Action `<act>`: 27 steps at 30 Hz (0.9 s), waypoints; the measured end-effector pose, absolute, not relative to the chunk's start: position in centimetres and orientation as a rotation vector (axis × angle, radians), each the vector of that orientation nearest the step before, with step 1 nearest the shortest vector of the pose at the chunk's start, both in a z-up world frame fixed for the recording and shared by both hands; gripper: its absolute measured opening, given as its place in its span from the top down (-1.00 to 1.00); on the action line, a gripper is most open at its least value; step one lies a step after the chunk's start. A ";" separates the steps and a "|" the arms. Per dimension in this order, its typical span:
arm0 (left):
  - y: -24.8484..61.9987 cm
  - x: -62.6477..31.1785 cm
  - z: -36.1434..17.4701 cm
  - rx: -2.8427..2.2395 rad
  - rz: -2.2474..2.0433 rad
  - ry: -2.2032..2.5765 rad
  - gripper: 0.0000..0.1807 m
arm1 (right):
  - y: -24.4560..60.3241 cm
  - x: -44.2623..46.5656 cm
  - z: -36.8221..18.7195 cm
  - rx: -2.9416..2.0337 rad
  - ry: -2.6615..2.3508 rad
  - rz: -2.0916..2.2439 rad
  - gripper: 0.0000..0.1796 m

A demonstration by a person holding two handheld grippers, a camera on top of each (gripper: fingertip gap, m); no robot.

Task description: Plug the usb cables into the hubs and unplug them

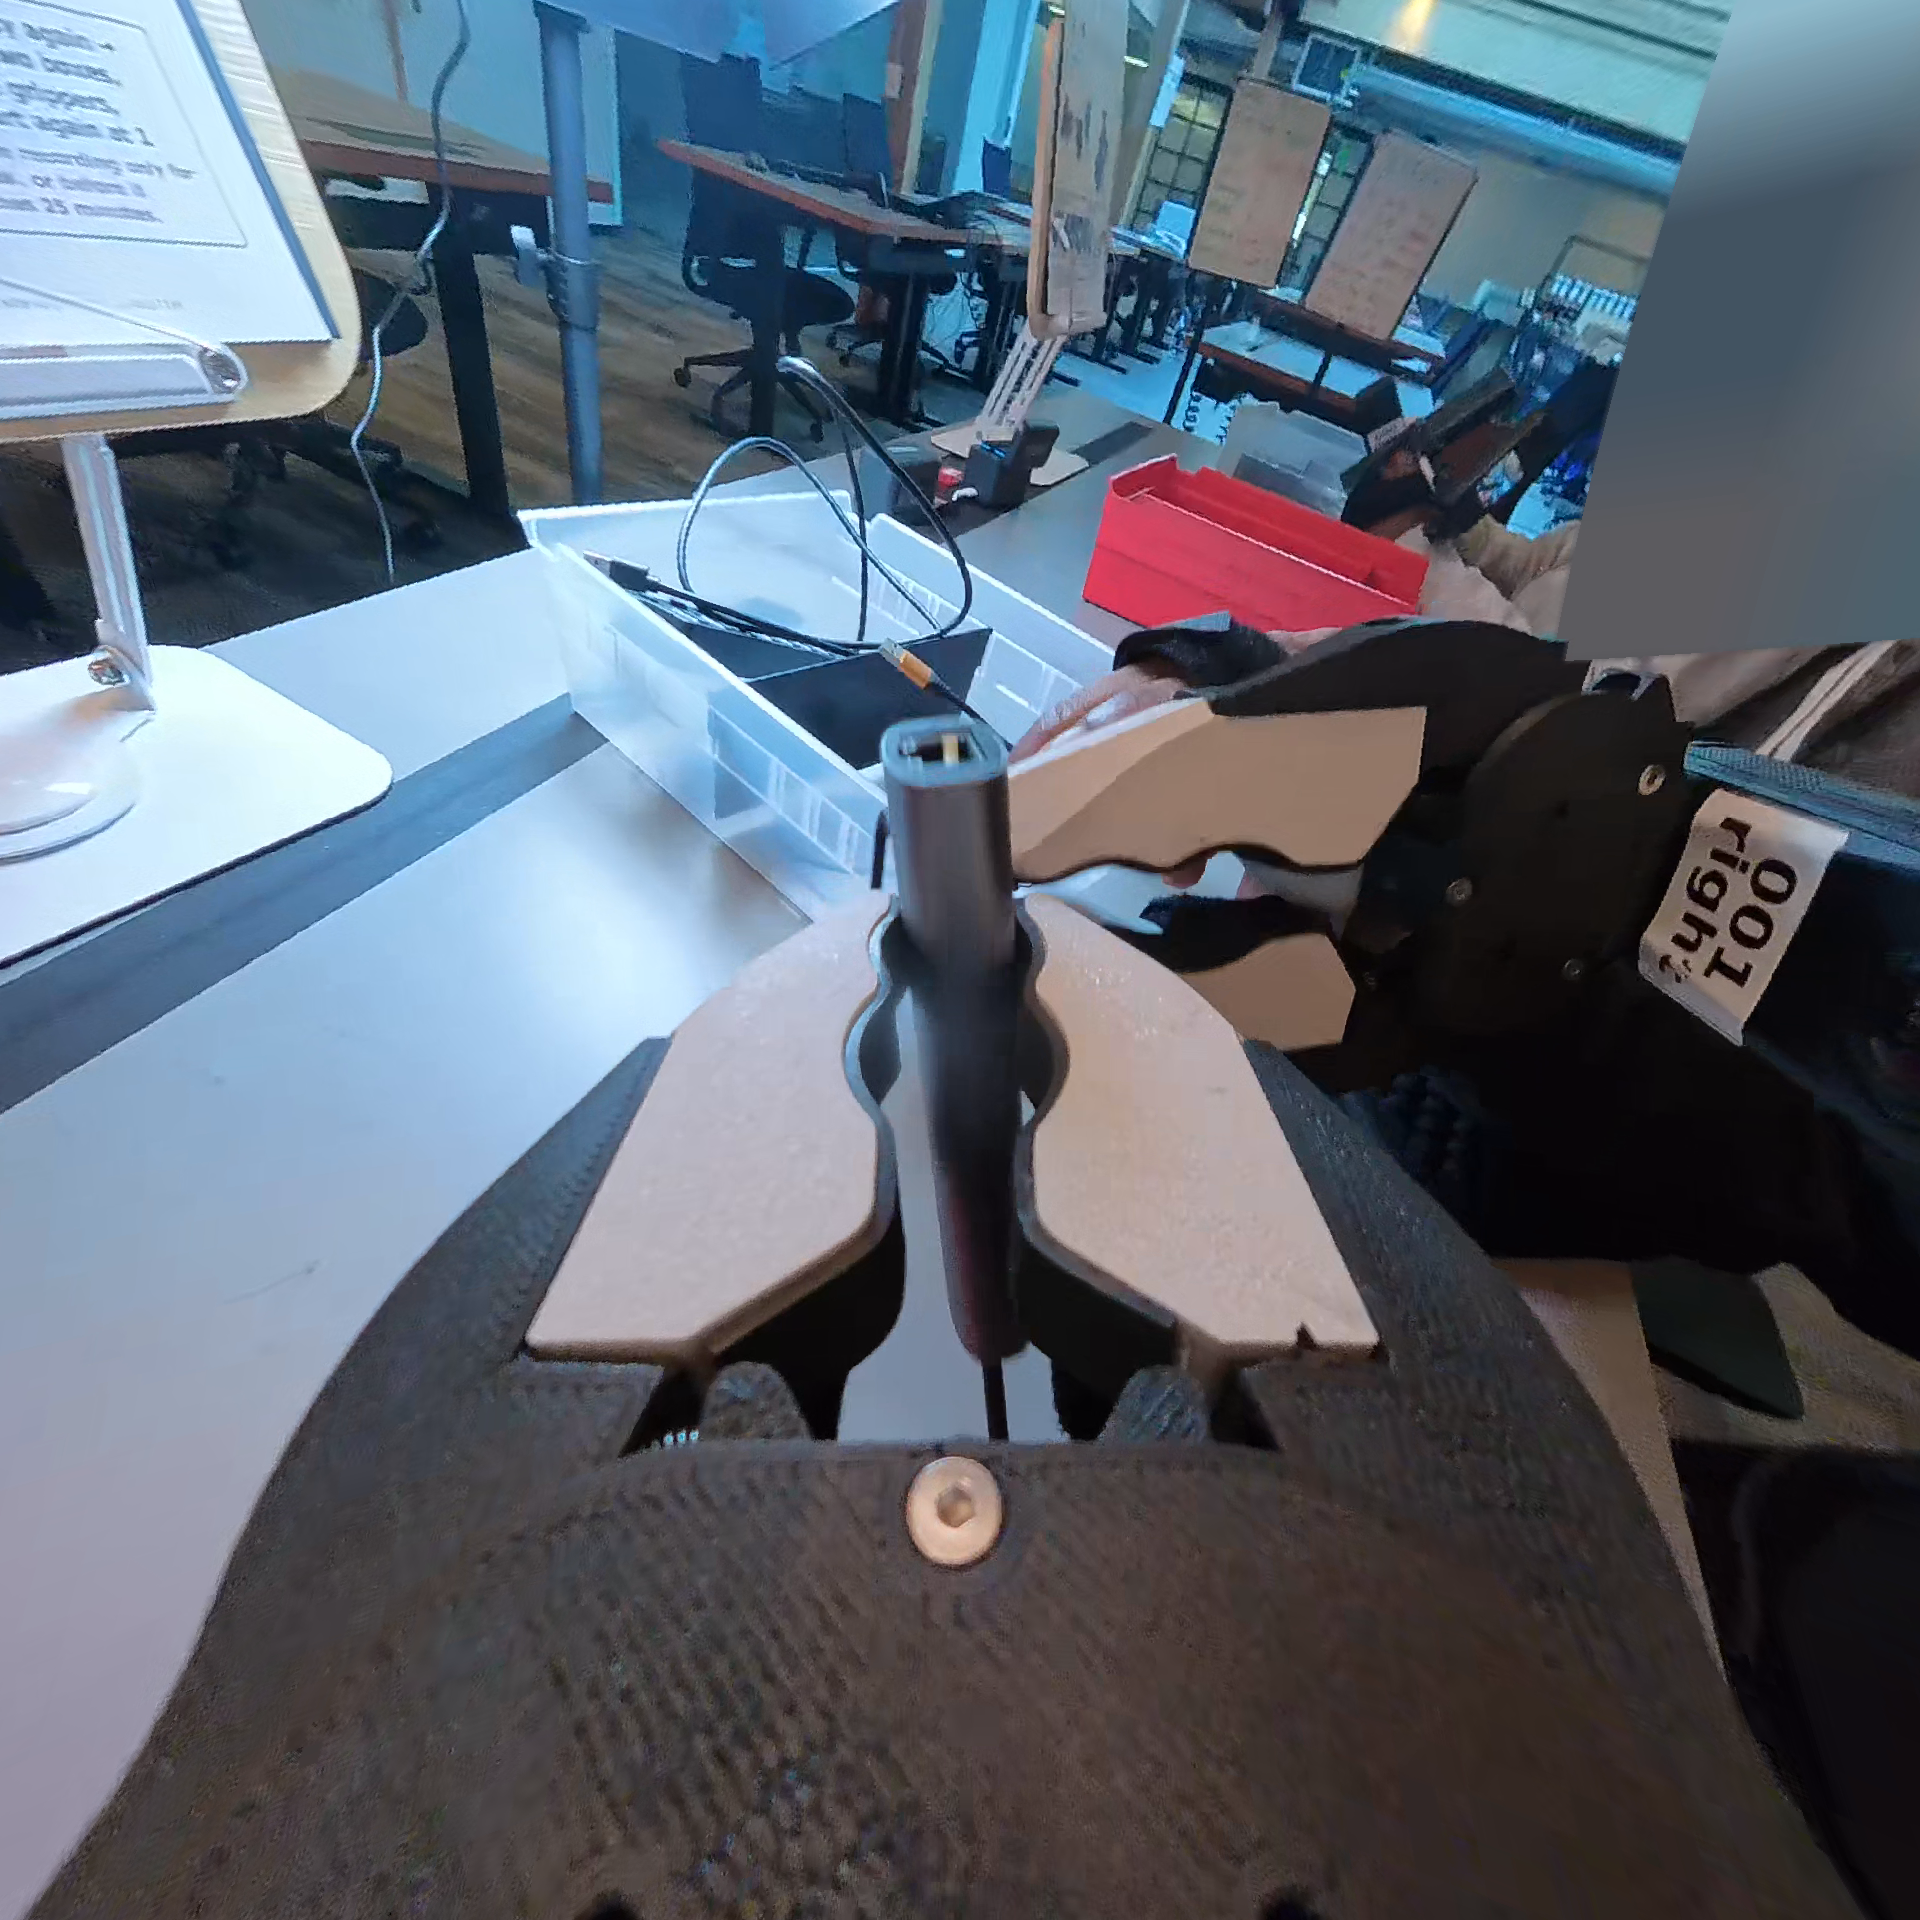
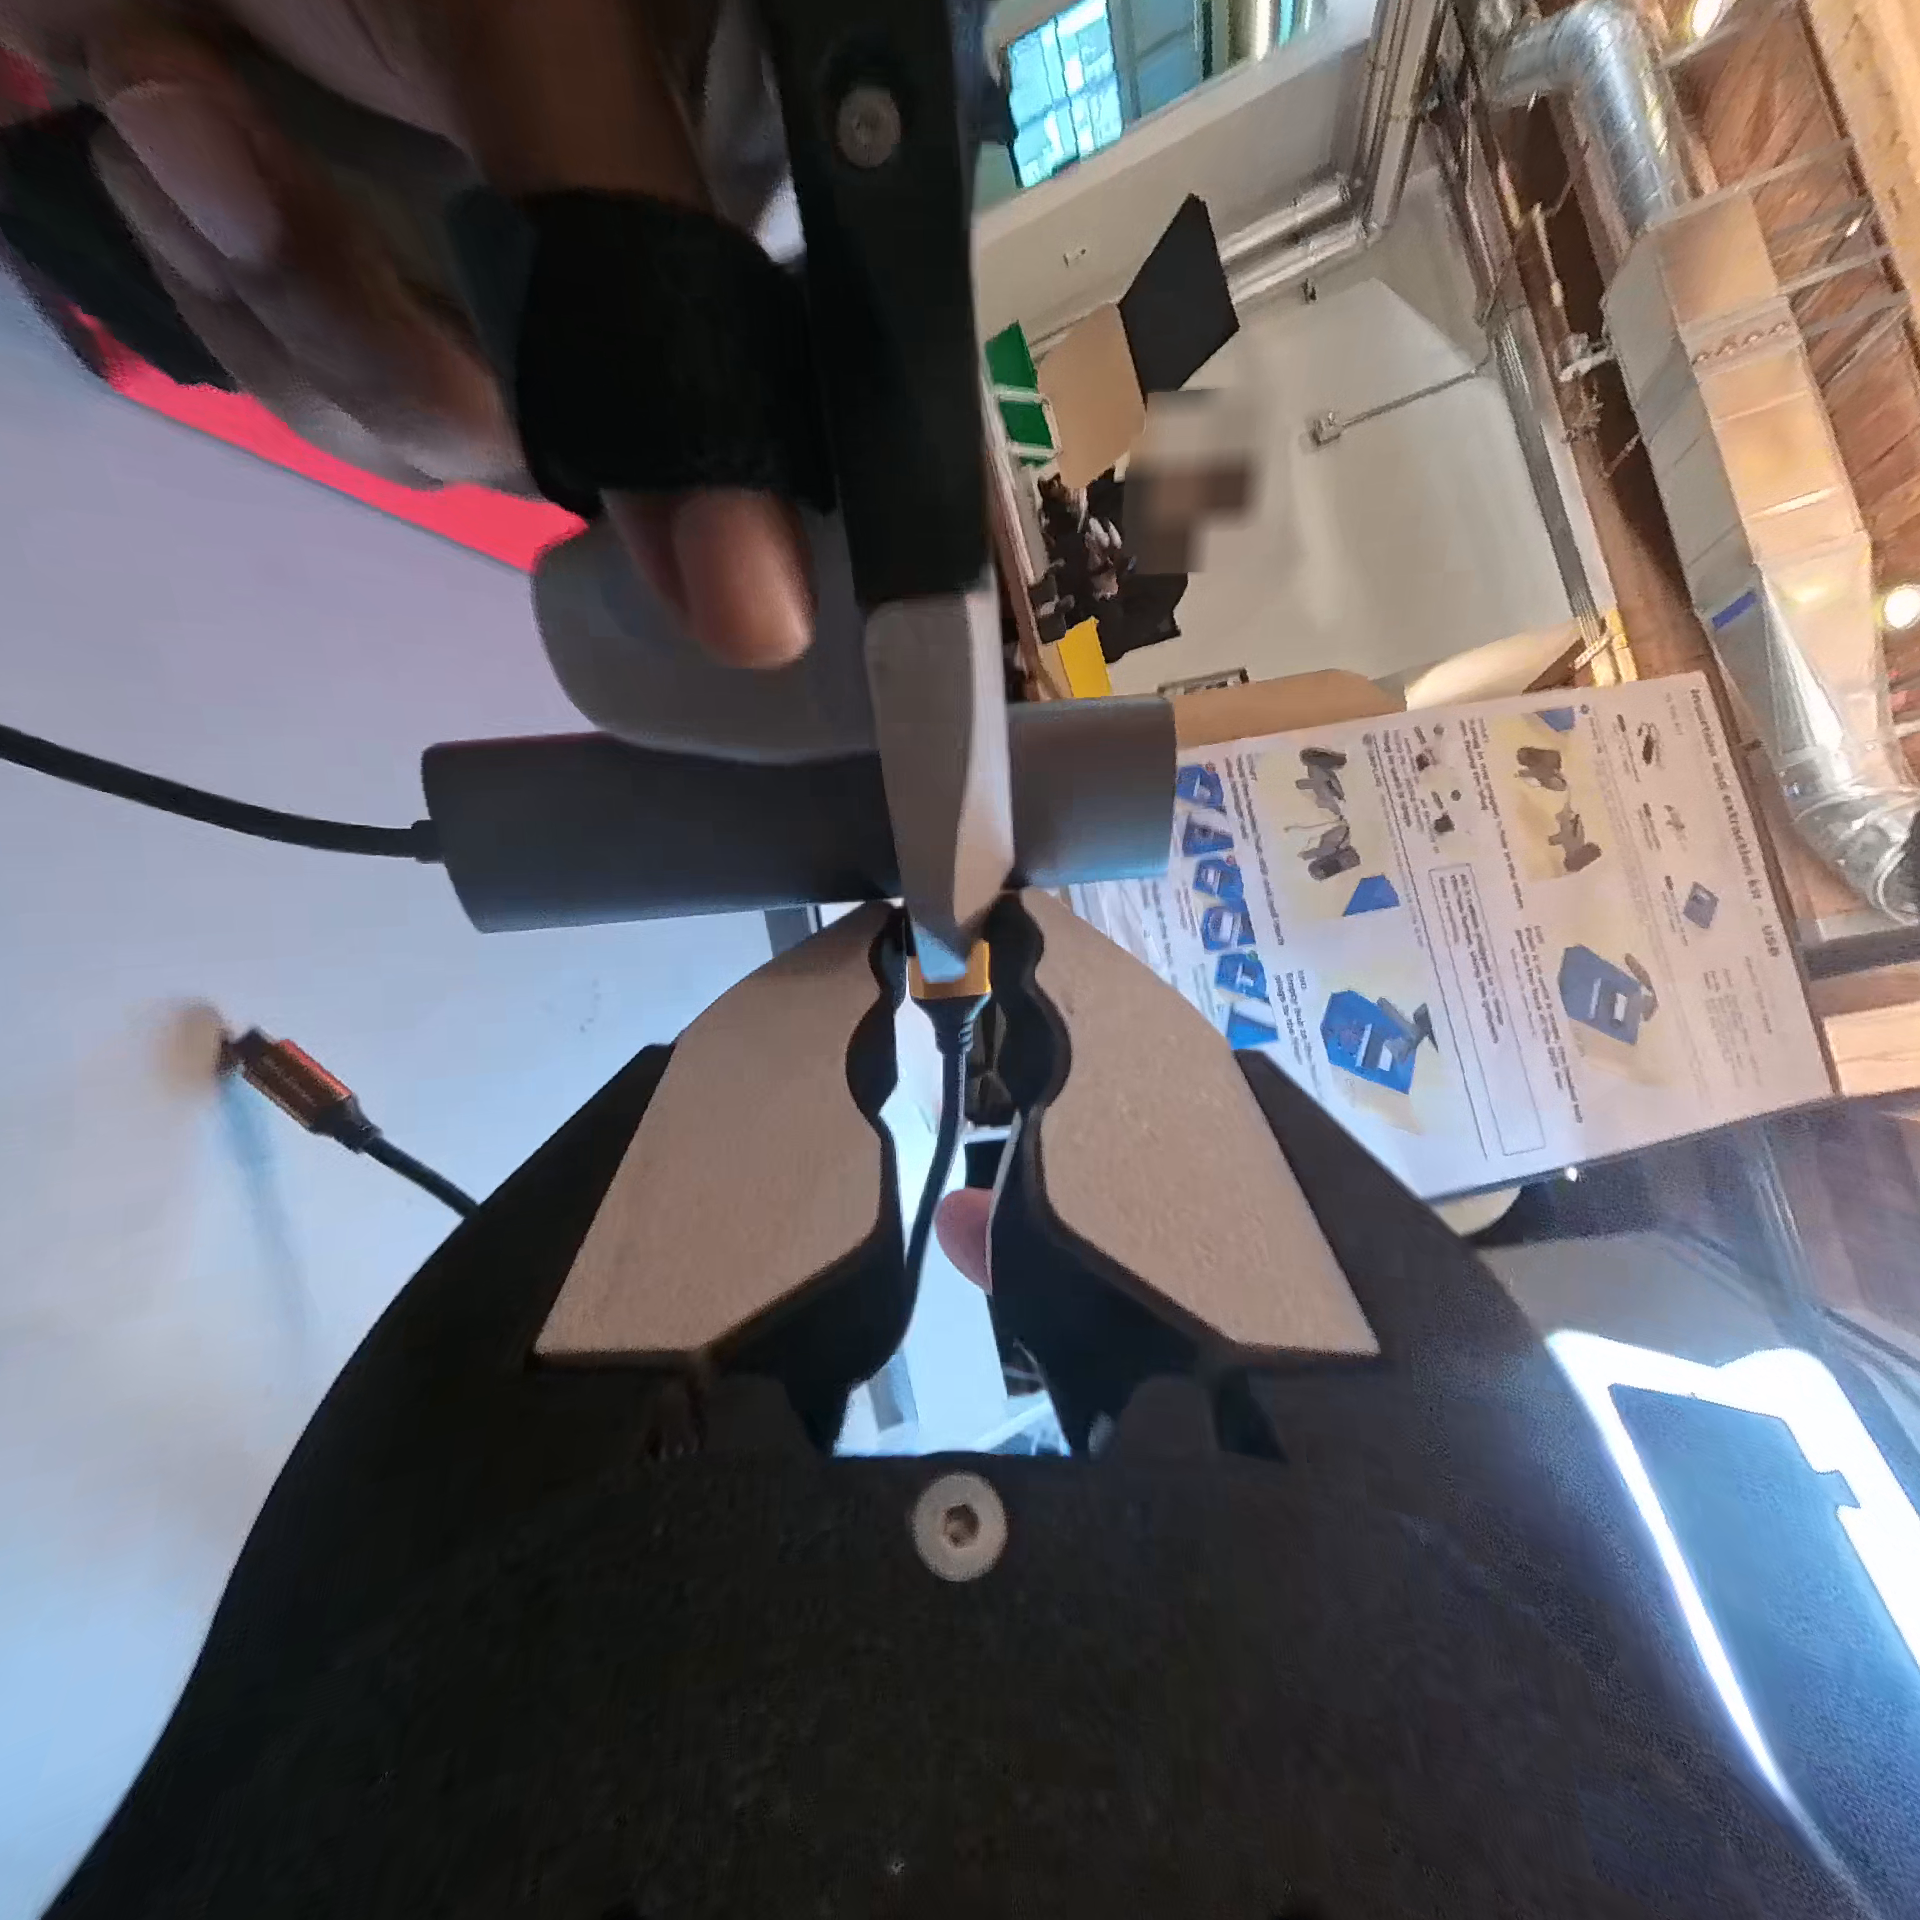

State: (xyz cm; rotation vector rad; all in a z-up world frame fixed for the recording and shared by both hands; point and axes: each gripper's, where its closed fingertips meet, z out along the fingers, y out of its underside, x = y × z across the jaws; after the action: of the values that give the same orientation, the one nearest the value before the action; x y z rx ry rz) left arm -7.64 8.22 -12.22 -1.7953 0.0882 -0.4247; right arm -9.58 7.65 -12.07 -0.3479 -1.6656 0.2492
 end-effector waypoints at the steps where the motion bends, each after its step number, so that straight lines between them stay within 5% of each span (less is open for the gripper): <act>1: 8.2 -7.6 -12.2 -1.800 -0.406 0.106 0.81 | 7.3 -9.5 -12.1 -0.337 -1.663 0.245 0.83; 12: 7.9 -7.6 -10.8 -1.724 -0.429 0.077 0.82 | 8.3 -9.3 -11.7 -0.397 -1.674 0.439 0.83; 15: 3.2 -13.6 -3.5 -1.448 -0.395 -0.054 0.82 | 14.3 -7.9 -13.0 -0.553 -1.674 0.398 0.82; 18: 4.2 -11.6 -5.1 -1.550 -0.305 0.066 0.82 | 10.5 -7.7 -7.8 -0.485 -1.605 0.575 0.83; 27: 5.1 -11.2 -6.3 -1.595 -0.302 0.104 0.82 | 13.8 -5.2 -5.9 -0.538 -1.584 0.629 0.82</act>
State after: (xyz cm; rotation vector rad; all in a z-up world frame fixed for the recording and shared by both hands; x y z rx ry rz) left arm -11.20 5.09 -6.33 -1.5954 0.1039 -0.3024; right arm -5.21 13.81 -5.93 -0.5378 -1.5842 0.6287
